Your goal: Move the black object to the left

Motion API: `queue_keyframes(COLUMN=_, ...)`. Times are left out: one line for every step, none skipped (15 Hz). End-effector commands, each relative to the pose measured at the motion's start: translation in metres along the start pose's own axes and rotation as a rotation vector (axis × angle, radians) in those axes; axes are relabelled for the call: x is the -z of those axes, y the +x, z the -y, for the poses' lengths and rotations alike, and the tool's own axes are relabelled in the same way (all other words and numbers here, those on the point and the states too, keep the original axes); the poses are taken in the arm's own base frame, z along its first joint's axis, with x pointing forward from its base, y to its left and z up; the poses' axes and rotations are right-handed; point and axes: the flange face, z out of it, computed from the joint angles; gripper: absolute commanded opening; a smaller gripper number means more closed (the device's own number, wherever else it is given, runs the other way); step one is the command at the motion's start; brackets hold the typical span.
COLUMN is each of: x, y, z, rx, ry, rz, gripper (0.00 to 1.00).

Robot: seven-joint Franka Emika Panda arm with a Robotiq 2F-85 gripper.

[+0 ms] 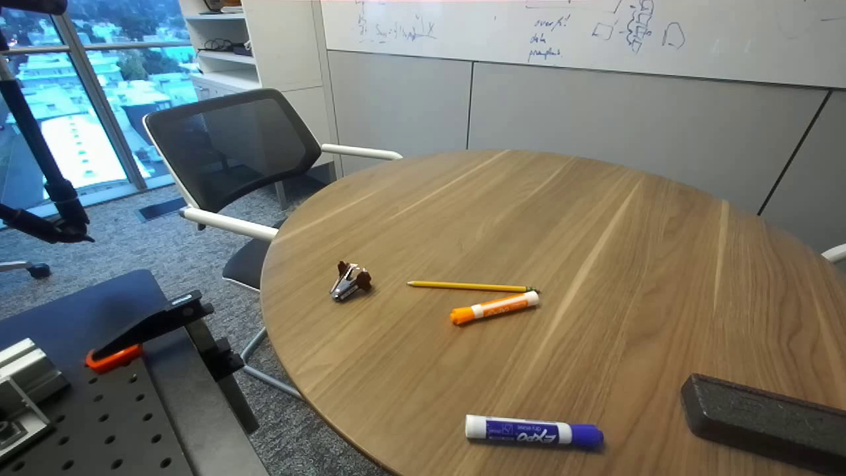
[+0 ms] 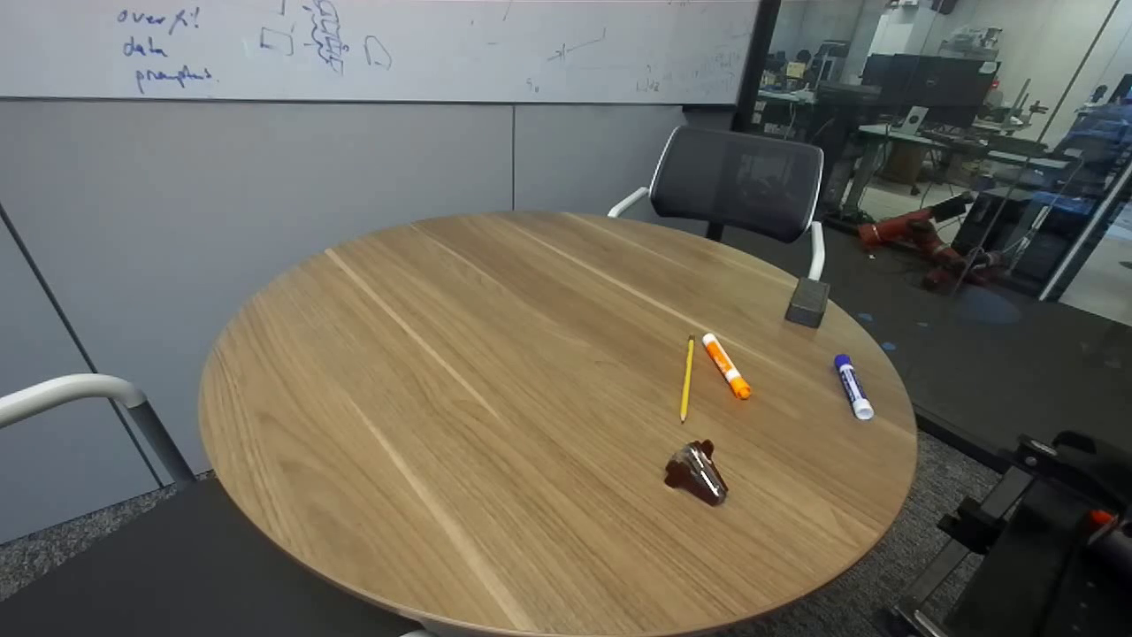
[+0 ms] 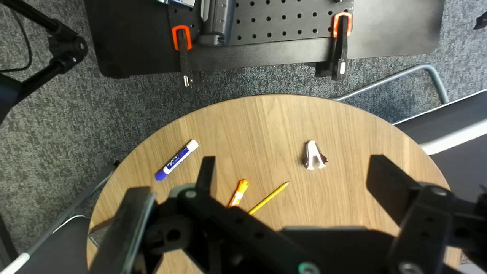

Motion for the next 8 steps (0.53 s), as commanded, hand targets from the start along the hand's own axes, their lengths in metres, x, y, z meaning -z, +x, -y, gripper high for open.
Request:
queue_keyframes(x=0.001, y=0.0, z=0.0, rx=0.0, ry=0.0, rz=0.001, gripper=1.0)
queue_keyframes(x=0.001, y=0.0, z=0.0, rx=0.0, ry=0.0, rz=0.001, gripper=1.0)
queue_keyframes(x=0.001, y=0.0, z=0.0, rx=0.0, ry=0.0, rz=0.001, gripper=1.0)
queue_keyframes(x=0.001, y=0.0, z=0.0, rx=0.0, ry=0.0, rz=0.001, gripper=1.0)
queue_keyframes(x=0.001, y=0.0, z=0.0, rx=0.0, ry=0.0, rz=0.001, gripper=1.0)
queue_keyframes(x=0.001, y=0.0, z=0.0, rx=0.0, ry=0.0, rz=0.001, gripper=1.0)
queue_keyframes(x=-0.003, y=0.006, z=0.003, rx=-0.005, ry=-0.01, rz=0.015, gripper=1.0)
queue_keyframes(x=-0.012, y=0.016, z=0.009, rx=-0.021, ry=-0.015, rz=0.025, gripper=1.0)
